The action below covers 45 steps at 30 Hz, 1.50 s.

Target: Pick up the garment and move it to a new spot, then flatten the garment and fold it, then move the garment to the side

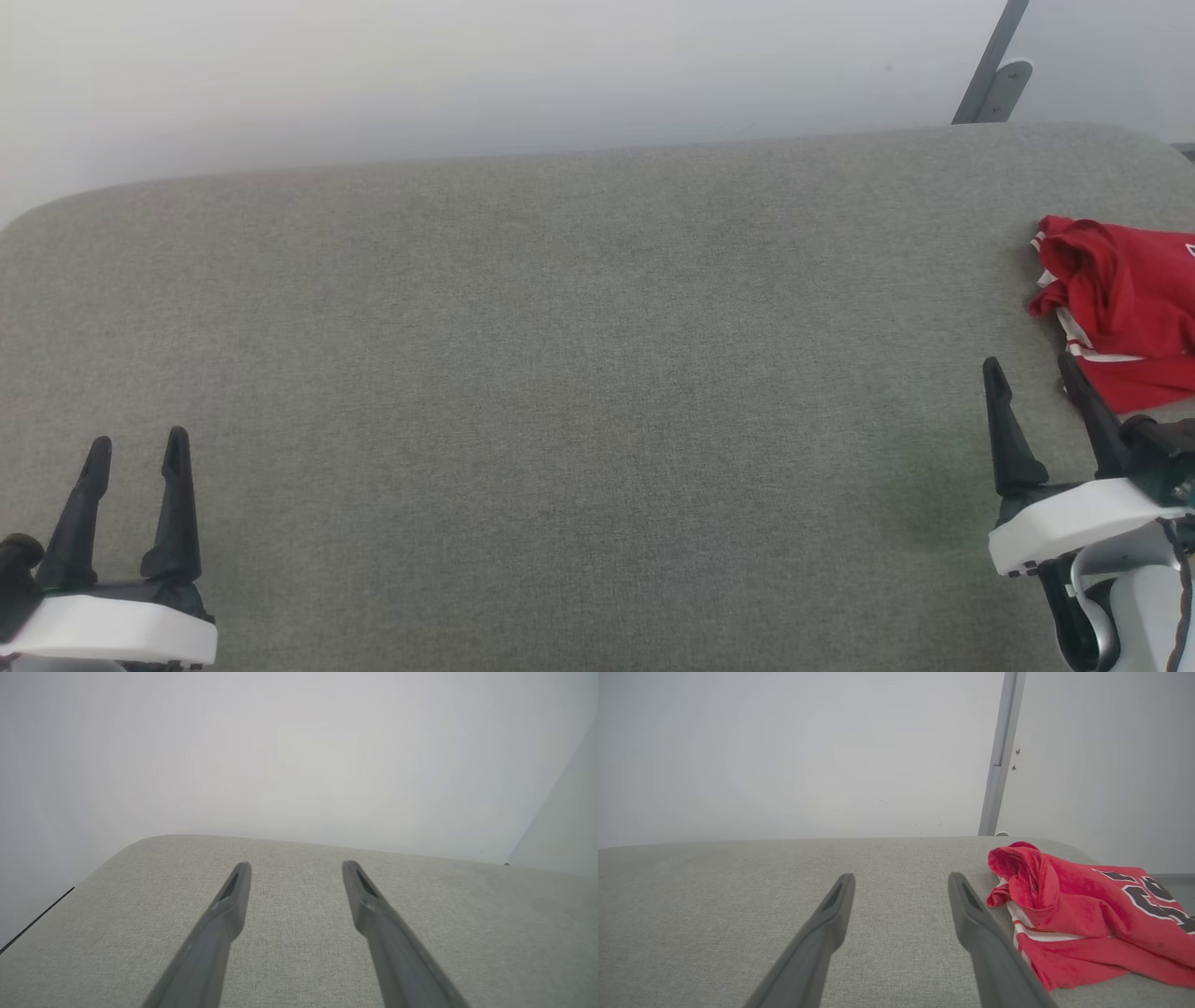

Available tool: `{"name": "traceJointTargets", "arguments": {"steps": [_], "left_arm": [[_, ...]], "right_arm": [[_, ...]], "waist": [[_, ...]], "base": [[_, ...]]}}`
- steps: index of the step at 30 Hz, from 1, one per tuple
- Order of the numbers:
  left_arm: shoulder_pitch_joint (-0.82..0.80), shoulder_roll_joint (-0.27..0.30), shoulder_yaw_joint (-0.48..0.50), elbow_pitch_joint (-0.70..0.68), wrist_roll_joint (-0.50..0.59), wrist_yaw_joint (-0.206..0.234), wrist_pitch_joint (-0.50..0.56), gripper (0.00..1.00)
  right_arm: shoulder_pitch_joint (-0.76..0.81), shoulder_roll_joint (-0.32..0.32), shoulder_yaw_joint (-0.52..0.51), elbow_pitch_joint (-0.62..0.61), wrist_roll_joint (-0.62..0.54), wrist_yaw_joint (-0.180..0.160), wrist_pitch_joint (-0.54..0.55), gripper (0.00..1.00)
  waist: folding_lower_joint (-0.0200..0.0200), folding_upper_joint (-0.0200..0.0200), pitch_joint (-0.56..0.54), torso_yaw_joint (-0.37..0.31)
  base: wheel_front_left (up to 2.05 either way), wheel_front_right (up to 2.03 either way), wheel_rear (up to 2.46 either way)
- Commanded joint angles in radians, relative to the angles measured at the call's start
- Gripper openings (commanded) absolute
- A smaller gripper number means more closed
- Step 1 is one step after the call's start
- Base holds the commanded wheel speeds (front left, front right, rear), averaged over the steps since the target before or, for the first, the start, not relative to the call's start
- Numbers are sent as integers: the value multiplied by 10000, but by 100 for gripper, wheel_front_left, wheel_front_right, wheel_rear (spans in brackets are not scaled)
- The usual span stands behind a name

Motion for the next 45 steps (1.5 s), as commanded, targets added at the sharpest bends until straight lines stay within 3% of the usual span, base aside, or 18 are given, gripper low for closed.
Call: {"name": "traceJointTargets", "arguments": {"steps": [1, 11, 12, 18, 45], "left_arm": [[138, -7, 25, -50, 37, 13, 1, 100], [165, -161, 222, -163, -12, 13, 1, 100], [61, -165, 205, -149, -16, 0, 0, 0], [151, -532, 79, 217, -93, 0, 55, 0], [-378, -1264, -101, 542, -3983, 1, 1342, 0]], "right_arm": [[58, -7, -11, -36, 49, -15, -52, 100], [97, -14, 86, -1, 143, -15, -53, 100], [36, -5, 65, 15, 87, 0, 0, 0], [270, 177, 66, 373, 166, 0, 79, 0], [468, 702, -225, -74, 4752, -3, 1346, 0]], "waist": [[0, 0, 2, 8], [0, 0, 14, 42], [0, 0, 15, 43], [0, 0, 11, 47], [0, 0, -216, 118]], "base": [[0, 0, 0], [0, 0, 0], [0, 0, 0], [0, 0, 0], [0, 0, 0]]}}
